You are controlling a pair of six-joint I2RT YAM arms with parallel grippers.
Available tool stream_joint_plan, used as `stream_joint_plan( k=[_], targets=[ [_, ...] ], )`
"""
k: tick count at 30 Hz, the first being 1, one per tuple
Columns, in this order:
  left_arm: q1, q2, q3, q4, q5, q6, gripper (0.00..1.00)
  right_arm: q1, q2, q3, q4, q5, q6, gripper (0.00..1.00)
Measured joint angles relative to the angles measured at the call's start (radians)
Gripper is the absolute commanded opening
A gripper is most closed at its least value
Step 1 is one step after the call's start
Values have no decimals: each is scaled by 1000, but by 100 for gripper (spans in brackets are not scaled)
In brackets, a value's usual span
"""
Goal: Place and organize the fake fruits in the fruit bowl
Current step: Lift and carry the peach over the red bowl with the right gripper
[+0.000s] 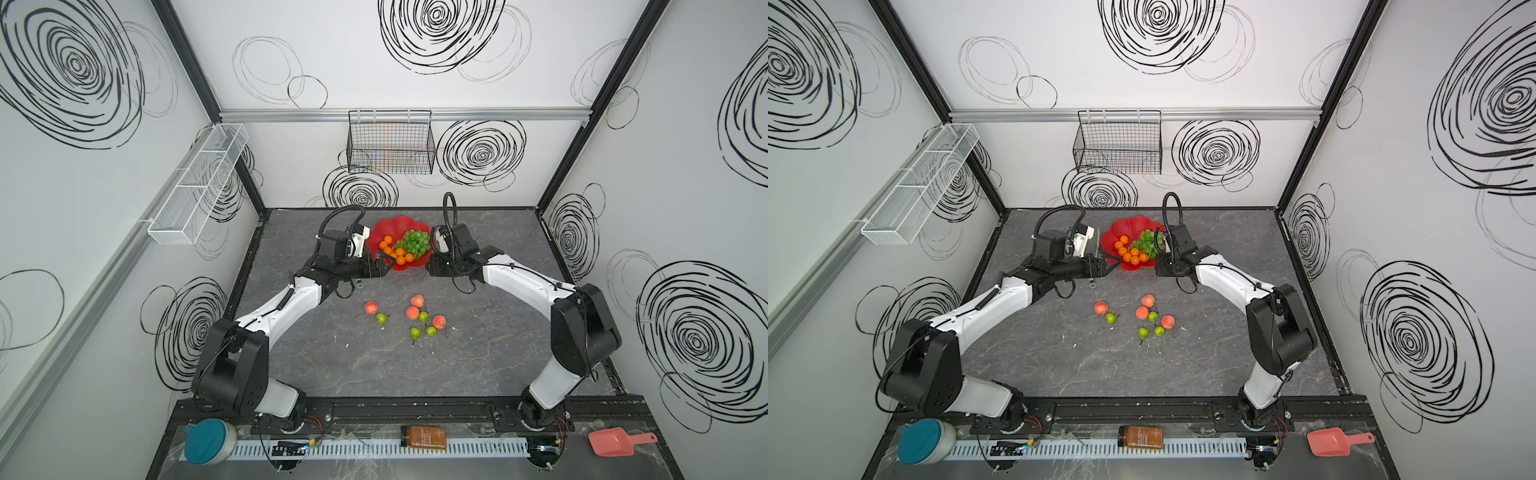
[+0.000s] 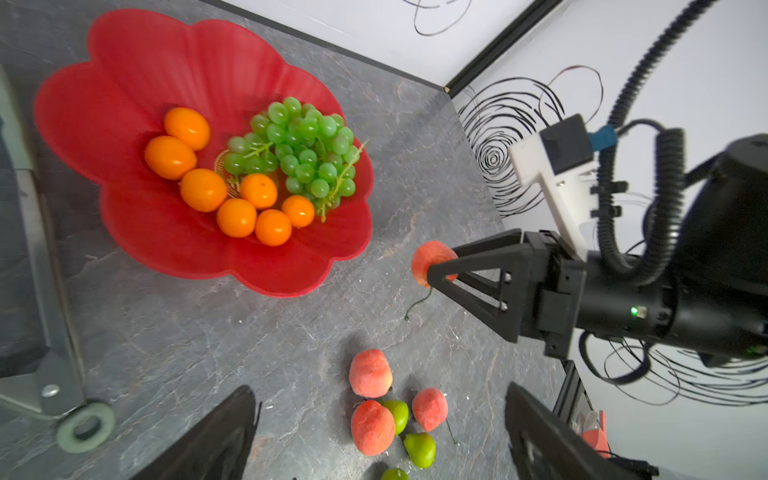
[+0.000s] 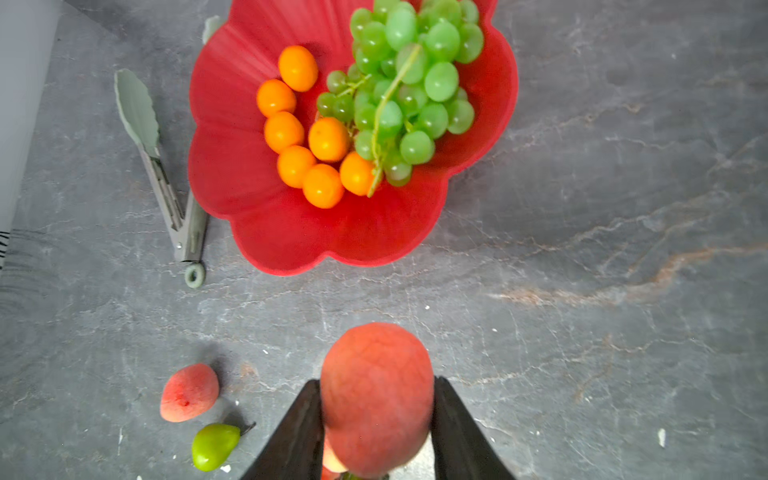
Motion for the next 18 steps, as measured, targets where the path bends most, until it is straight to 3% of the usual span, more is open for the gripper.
stream_joint_plan(
  k=[9, 18],
  targets=[
    [50, 4, 0, 12, -1, -31, 96, 41, 206, 248, -30, -8, -3, 41],
    [64, 18, 0, 12, 3, -40, 96, 47, 371, 377, -89, -10, -2, 42]
  ],
)
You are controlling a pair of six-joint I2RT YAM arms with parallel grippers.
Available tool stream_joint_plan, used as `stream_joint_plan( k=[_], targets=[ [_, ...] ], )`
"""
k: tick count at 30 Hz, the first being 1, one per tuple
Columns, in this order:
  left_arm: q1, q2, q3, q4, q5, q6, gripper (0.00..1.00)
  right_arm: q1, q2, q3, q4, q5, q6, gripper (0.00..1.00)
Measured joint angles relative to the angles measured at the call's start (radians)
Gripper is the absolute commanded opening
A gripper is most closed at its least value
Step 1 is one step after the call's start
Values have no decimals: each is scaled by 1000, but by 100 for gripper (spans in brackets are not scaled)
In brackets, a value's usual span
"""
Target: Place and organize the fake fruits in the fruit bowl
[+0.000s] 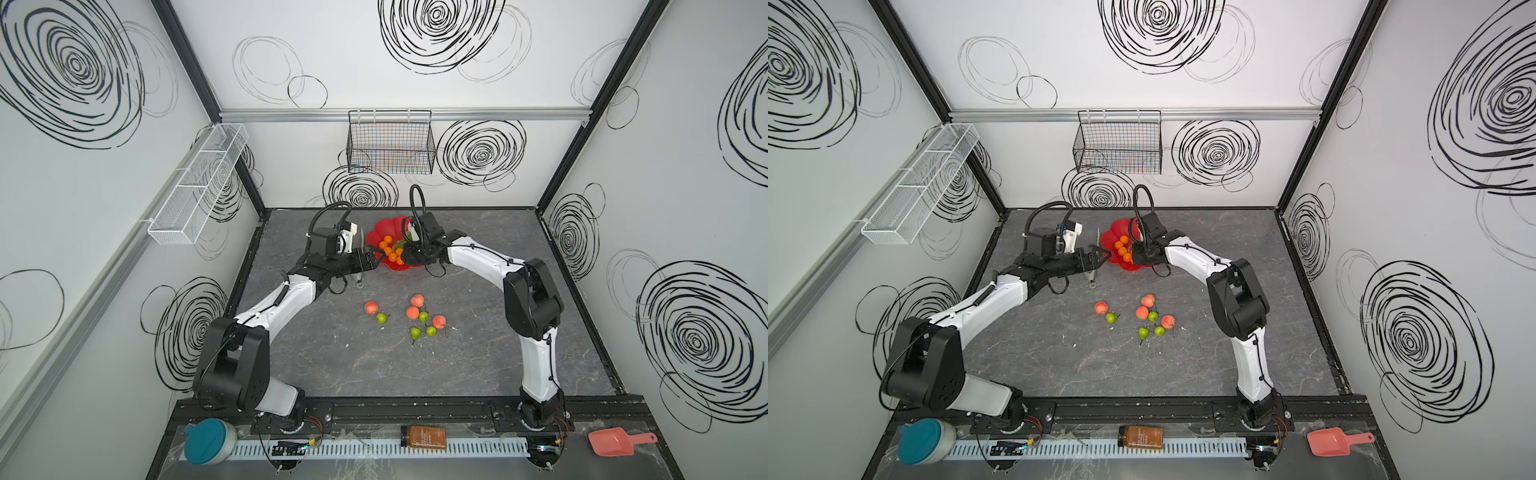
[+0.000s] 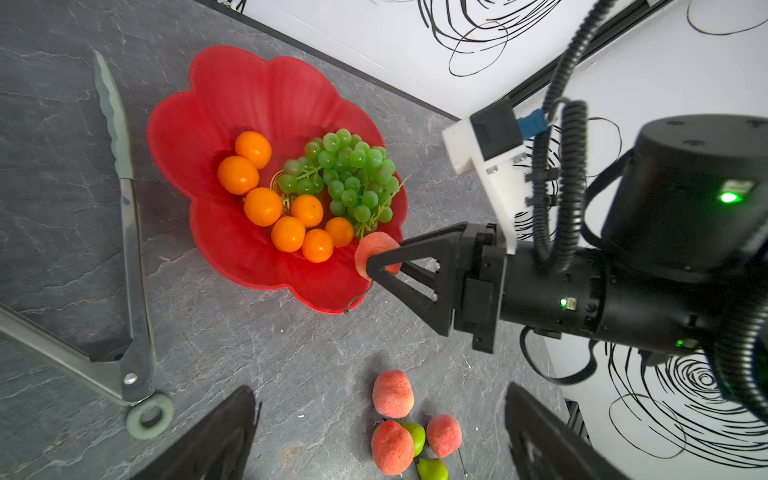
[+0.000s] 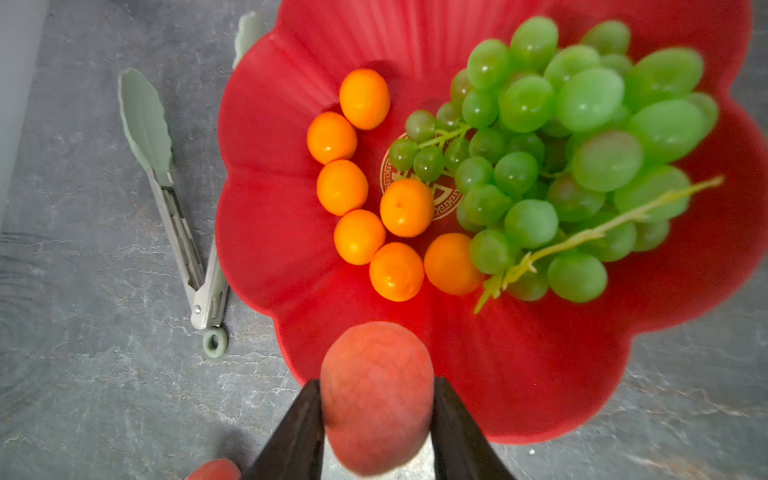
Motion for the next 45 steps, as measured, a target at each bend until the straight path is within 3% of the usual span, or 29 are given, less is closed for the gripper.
stream_joint_plan(
  k=[11, 25, 34, 45],
  targets=[
    [0, 5, 0, 0, 10, -4, 96, -1, 41, 22, -13, -1, 1, 50],
    [-8, 9, 0, -8, 11, 3, 96, -7, 13, 15, -39, 11, -5, 51],
    [-131, -52, -5, -82, -24, 58, 96, -8, -325, -269, -2, 38, -16, 51],
    [-136, -302, -145, -180, -21, 87, 96, 1, -587, -662, 40, 45, 13, 53]
  ],
)
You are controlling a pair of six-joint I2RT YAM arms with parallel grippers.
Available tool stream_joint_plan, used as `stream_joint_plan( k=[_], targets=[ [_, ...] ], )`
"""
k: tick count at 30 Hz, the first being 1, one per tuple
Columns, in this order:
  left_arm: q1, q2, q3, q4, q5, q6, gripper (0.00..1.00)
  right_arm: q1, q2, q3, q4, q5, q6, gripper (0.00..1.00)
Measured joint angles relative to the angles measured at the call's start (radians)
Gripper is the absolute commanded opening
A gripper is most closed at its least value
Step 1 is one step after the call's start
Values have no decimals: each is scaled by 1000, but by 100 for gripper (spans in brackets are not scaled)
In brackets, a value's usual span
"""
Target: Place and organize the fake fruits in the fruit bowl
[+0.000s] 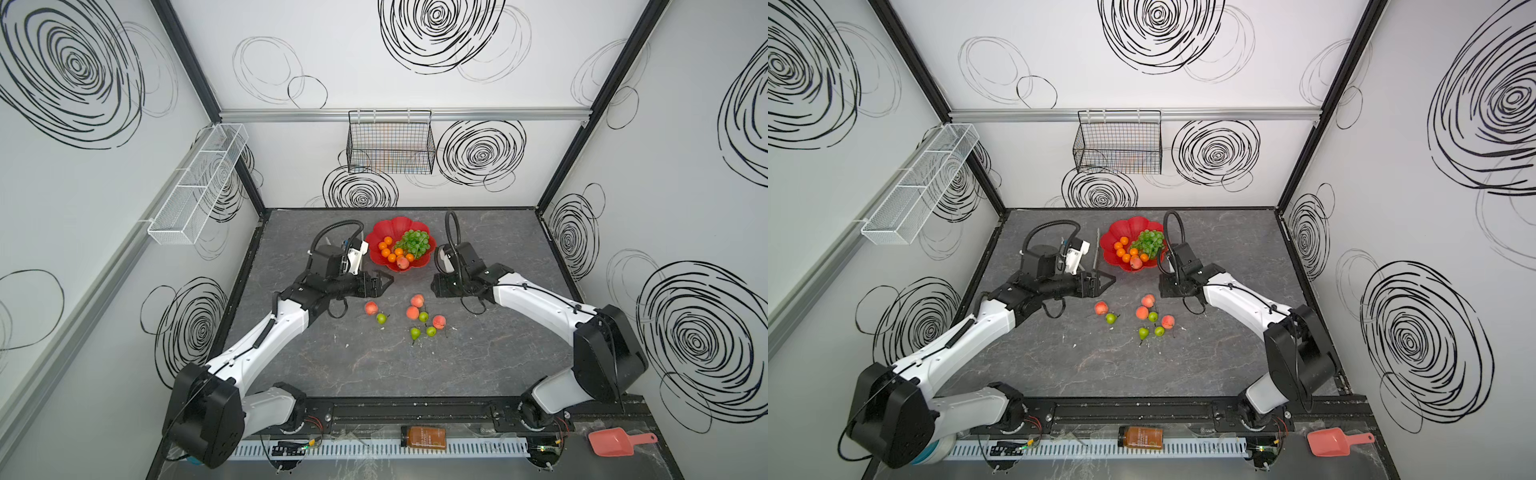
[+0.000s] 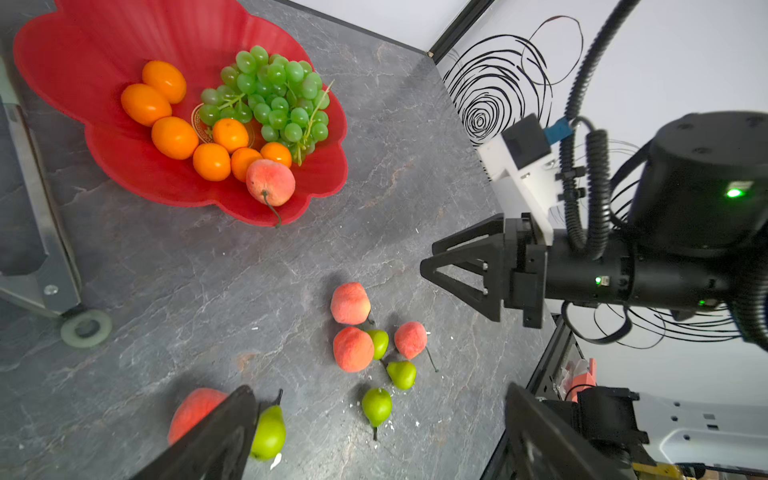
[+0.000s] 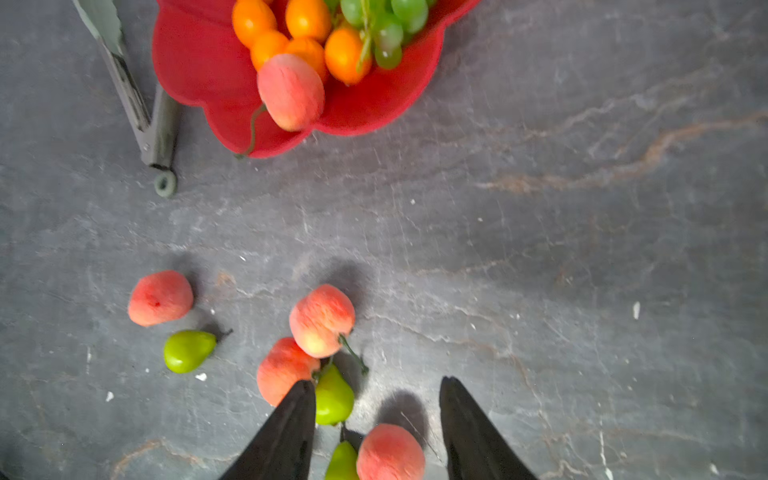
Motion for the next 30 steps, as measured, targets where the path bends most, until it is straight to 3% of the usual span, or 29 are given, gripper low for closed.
stream_joint_plan(
  k=[5, 17, 30],
  targets=[
    [-40, -102, -88, -20, -42, -31, 96, 24, -66, -88, 16, -5, 26, 53],
    [-260, -219, -258, -1, -166, -151, 96, 61, -93, -190, 53, -38, 66, 60],
    [-291, -240, -275, 27, -212, -179, 96, 63, -74, -213, 74, -66, 66, 59]
  ],
)
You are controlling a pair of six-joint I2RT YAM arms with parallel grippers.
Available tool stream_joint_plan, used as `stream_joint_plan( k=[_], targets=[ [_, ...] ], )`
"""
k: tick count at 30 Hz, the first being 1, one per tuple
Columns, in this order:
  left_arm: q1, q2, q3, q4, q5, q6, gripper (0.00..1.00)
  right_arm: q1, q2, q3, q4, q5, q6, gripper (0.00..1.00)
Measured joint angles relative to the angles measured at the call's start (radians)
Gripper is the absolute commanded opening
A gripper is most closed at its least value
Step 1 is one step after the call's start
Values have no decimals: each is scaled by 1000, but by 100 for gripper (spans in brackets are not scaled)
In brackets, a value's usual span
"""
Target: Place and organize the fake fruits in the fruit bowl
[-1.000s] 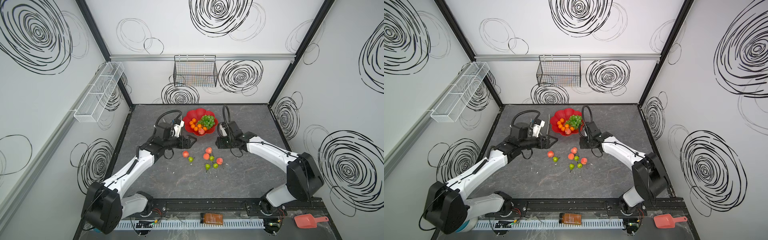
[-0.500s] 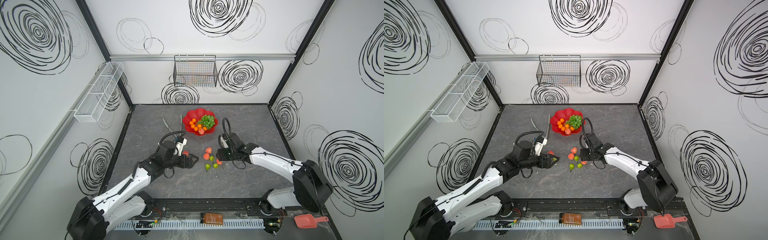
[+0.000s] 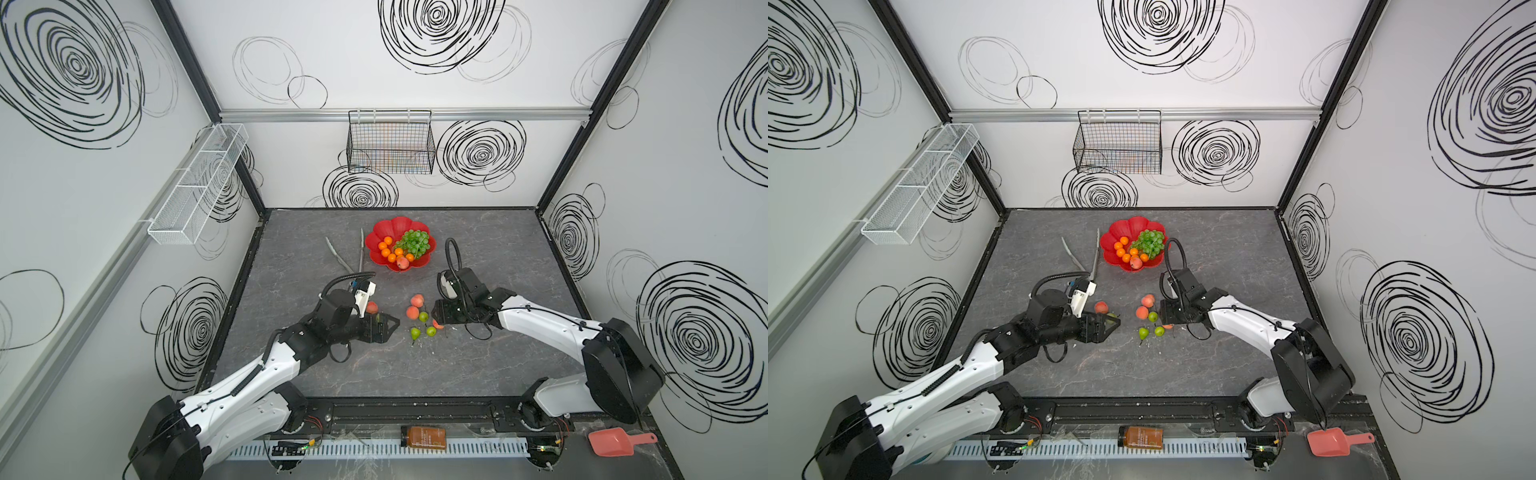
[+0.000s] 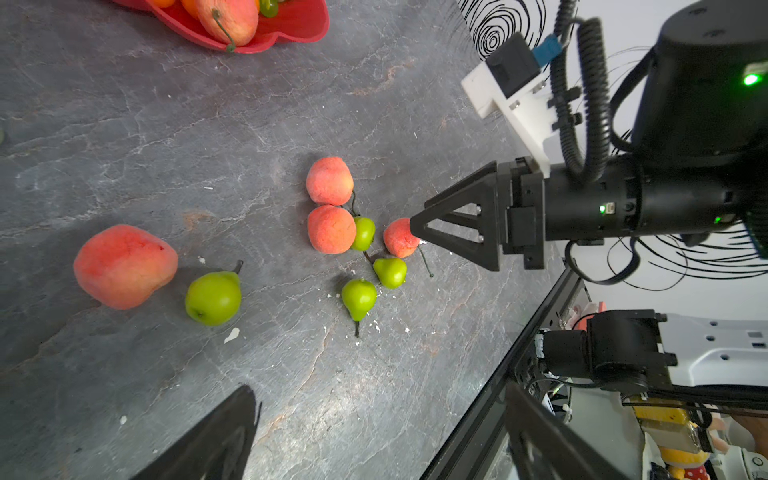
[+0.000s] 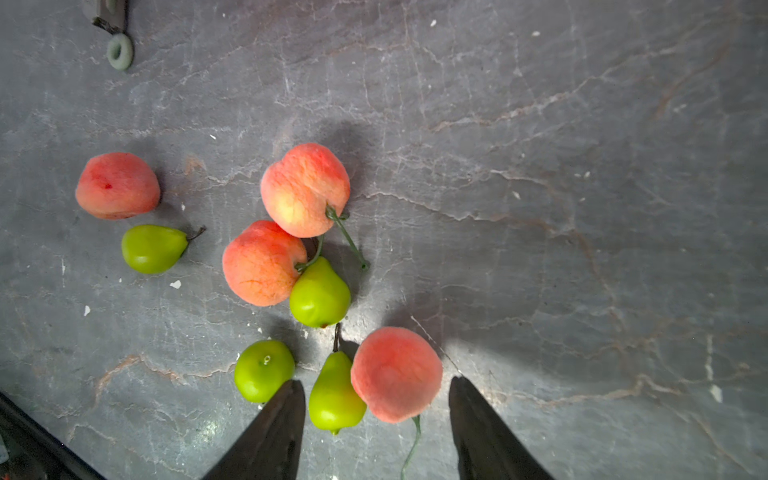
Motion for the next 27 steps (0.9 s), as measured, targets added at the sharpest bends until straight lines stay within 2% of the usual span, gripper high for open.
stream_joint_plan(
  k=[27],
  targets=[
    [-45, 8, -10, 34, -22, -29, 96, 1, 92, -27, 35, -10, 7, 55]
  ],
)
